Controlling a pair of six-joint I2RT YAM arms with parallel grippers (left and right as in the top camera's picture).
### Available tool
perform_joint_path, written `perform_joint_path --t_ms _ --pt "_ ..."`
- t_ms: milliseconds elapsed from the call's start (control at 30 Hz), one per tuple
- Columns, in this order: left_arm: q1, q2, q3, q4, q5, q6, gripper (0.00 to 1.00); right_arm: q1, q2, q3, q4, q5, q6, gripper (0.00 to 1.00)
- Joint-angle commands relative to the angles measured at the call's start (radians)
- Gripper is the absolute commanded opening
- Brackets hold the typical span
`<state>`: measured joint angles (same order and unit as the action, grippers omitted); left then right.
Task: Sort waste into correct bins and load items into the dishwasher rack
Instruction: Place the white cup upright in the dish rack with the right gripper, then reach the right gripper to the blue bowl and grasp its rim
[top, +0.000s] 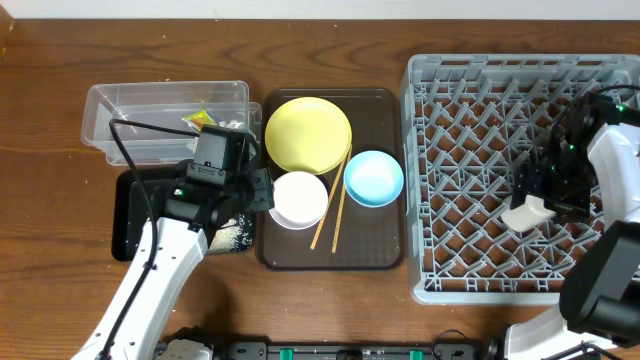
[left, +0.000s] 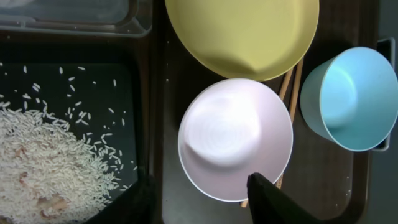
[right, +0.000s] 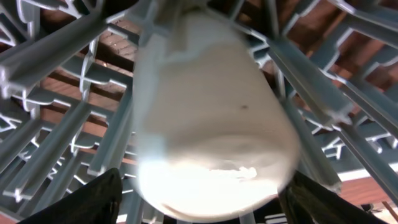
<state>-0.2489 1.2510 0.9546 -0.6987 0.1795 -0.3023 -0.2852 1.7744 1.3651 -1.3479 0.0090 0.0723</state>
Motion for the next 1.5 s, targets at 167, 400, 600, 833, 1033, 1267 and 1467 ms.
perform_joint_path --t_ms 167,400,600,833,1033,1267,1467 --pt "0.002 -0.003 0.017 -0.008 -0.013 0.010 0.54 0.000 -0.027 0.055 0.005 -0.022 0.009 0.82" --pt "0.002 -0.003 0.016 -0.066 -0.129 -0.071 0.56 0.056 -0.133 0.180 0.117 -0.295 -0.115 0.82" --pt "0.002 -0.003 0.016 -0.081 -0.145 -0.077 0.56 0.224 -0.181 0.188 0.333 -0.484 -0.382 0.82" --pt "0.002 -0.003 0.016 -0.083 -0.143 -0.077 0.56 0.492 -0.095 0.188 0.384 -0.407 -0.639 0.89" --pt "0.002 -0.003 0.016 -0.082 -0.143 -0.077 0.57 0.655 0.043 0.188 0.426 -0.281 -0.651 0.91" --pt "0.002 -0.003 0.016 -0.082 -0.143 -0.077 0.57 0.746 0.208 0.188 0.474 -0.138 -0.650 0.89" --pt "0.002 -0.003 0.016 -0.082 -0.143 -0.077 0.57 0.756 0.301 0.188 0.476 0.008 -0.649 0.86"
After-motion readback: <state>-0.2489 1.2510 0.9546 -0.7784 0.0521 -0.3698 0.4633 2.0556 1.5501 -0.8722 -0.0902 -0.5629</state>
